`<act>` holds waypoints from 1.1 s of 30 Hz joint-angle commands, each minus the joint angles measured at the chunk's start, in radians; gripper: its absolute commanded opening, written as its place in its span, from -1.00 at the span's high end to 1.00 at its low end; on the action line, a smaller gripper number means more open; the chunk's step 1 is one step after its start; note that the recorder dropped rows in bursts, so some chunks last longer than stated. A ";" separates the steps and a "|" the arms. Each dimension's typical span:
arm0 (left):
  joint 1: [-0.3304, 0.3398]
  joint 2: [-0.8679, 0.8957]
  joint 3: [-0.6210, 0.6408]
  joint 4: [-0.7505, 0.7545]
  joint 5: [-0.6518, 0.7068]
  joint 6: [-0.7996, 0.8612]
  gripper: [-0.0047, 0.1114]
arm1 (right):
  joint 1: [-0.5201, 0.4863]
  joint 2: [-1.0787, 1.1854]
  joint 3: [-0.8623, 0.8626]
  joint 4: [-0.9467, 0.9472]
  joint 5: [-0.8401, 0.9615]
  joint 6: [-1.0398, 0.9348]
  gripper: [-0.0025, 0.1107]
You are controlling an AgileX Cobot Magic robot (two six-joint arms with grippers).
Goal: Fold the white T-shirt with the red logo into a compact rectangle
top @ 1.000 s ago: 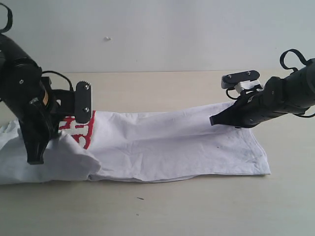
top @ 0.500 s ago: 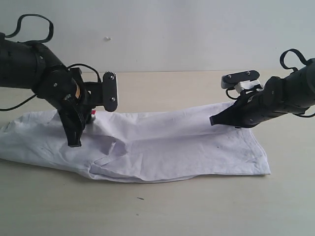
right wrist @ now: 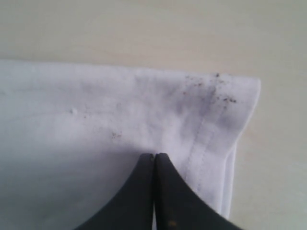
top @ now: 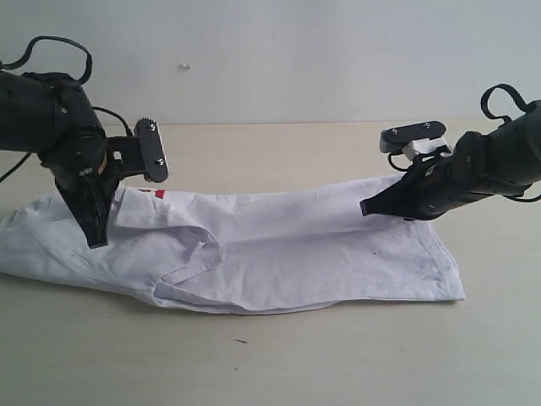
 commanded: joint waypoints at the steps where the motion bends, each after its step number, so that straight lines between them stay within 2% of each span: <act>1: 0.003 0.055 -0.005 -0.072 -0.008 -0.008 0.92 | -0.005 -0.002 -0.005 -0.001 0.009 -0.004 0.96; 5: 0.003 0.103 -0.005 -0.076 -0.083 0.010 0.92 | -0.005 -0.002 -0.005 -0.003 0.009 -0.004 0.96; 8: -0.001 0.095 -0.005 -0.112 -0.250 -0.019 0.92 | -0.005 -0.002 -0.005 -0.011 0.003 -0.008 0.96; 13: -0.001 0.096 -0.005 -0.248 -0.457 -0.019 0.92 | -0.005 -0.002 -0.005 -0.011 0.005 -0.008 0.96; 14: -0.001 0.096 -0.005 -0.257 -0.463 -0.019 0.92 | -0.005 -0.002 -0.005 -0.011 0.005 -0.008 0.96; 16: -0.001 0.087 -0.005 -0.257 -0.413 -0.016 0.92 | -0.005 -0.002 -0.005 -0.011 0.005 -0.008 0.96; 18: 0.003 0.079 -0.005 -0.250 -0.237 0.027 0.92 | -0.005 -0.002 -0.005 -0.011 0.001 -0.008 0.96; 19: 0.006 0.079 -0.005 -0.246 -0.190 0.045 0.92 | -0.005 -0.002 -0.005 -0.011 0.001 -0.008 0.96; 27: 0.081 0.068 -0.005 -0.255 0.000 0.019 0.92 | -0.005 -0.002 -0.005 -0.011 0.012 -0.008 0.96; 33: 0.093 0.072 -0.005 -0.267 0.207 0.077 0.92 | -0.005 -0.002 -0.005 -0.011 0.010 -0.008 0.96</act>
